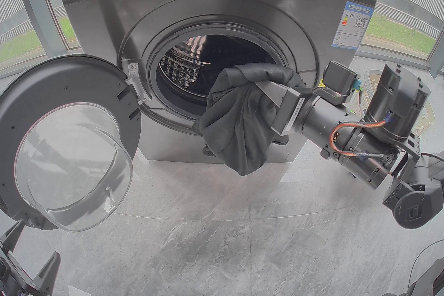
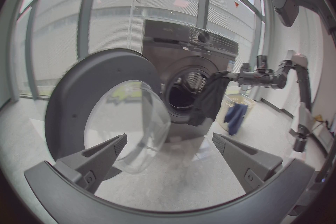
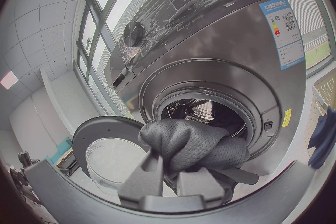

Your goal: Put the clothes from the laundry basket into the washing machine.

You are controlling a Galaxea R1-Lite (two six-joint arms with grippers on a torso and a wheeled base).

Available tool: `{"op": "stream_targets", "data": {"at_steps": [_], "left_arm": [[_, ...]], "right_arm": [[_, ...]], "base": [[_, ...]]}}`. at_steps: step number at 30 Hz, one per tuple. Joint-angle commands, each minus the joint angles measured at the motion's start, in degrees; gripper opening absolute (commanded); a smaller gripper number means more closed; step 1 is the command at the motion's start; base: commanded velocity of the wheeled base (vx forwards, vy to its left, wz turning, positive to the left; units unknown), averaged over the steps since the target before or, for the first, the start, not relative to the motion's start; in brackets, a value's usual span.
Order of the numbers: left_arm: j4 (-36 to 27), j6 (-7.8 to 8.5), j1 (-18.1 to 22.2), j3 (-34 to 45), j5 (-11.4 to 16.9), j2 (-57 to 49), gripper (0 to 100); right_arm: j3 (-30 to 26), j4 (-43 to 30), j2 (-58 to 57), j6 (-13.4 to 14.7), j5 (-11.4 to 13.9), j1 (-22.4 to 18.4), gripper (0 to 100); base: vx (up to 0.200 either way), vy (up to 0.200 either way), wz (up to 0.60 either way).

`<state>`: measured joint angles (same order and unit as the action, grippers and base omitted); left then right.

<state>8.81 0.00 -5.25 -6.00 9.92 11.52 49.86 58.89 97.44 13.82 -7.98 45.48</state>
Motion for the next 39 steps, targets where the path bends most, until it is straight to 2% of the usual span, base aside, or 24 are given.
{"op": "stream_targets", "data": {"at_steps": [1, 6, 9, 12, 19, 24, 25, 27, 30, 31, 36, 39], "left_arm": [[0.7, -0.26, -6.3, -2.6, 4.3, 12.0, 100], [11.5, -0.09, -9.3, -4.8, 4.8, 28.6, 100], [18.2, -0.35, -11.8, -4.6, 4.8, 35.1, 100], [22.1, -0.44, -13.6, -4.9, 4.8, 41.0, 100], [25.5, -0.44, -19.6, -8.1, 4.8, 52.1, 100], [26.6, -0.35, -20.4, -10.1, 5.3, 57.3, 100], [27.7, -0.62, -21.0, -10.5, 6.7, 59.5, 100], [28.9, -0.88, -21.0, -11.6, 7.5, 62.3, 100], [30.6, -1.67, -21.0, -12.5, 7.5, 65.3, 100], [33.5, -1.85, -21.1, -13.1, 7.5, 68.0, 100], [38.5, -2.81, -21.8, -13.5, 7.7, 73.0, 100], [42.7, -4.92, -21.9, -14.8, 7.7, 77.8, 100]], "right_arm": [[1.6, 0.5, 2.8, -0.1, -0.4, 0.0, 0], [3.8, 0.7, 5.0, 0.2, -2.0, 0.3, 0], [4.4, 1.0, 5.8, 0.0, -2.6, 0.4, 0], [5.1, 2.0, 7.3, -0.1, -2.6, 0.4, 0], [7.8, 4.2, 9.3, -0.2, -2.9, 0.5, 0], [7.8, 4.1, 9.3, -0.3, -2.9, 0.5, 0], [7.4, 4.1, 9.2, -0.2, -2.9, 0.6, 0], [7.0, 4.1, 9.0, -0.3, -2.9, 0.7, 0], [7.1, 4.2, 9.0, -0.3, -2.9, 0.8, 0], [6.9, 4.2, 8.9, -0.3, -2.9, 0.9, 0], [6.9, 4.2, 8.7, -0.3, -3.0, 1.3, 0], [6.9, 4.2, 8.7, -0.3, -3.0, 1.4, 0]], "base": [[0.0, 0.0, 0.0], [0.0, 0.0, 0.0], [0.0, 0.0, 0.0], [0.0, 0.0, 0.0], [0.0, 0.0, 0.0], [0.0, 0.0, 0.0], [0.0, 0.0, 0.0], [0.0, 0.0, 0.0], [0.0, 0.0, 0.0], [0.0, 0.0, 0.0], [0.0, 0.0, 0.0], [0.0, 0.0, 0.0]]}}
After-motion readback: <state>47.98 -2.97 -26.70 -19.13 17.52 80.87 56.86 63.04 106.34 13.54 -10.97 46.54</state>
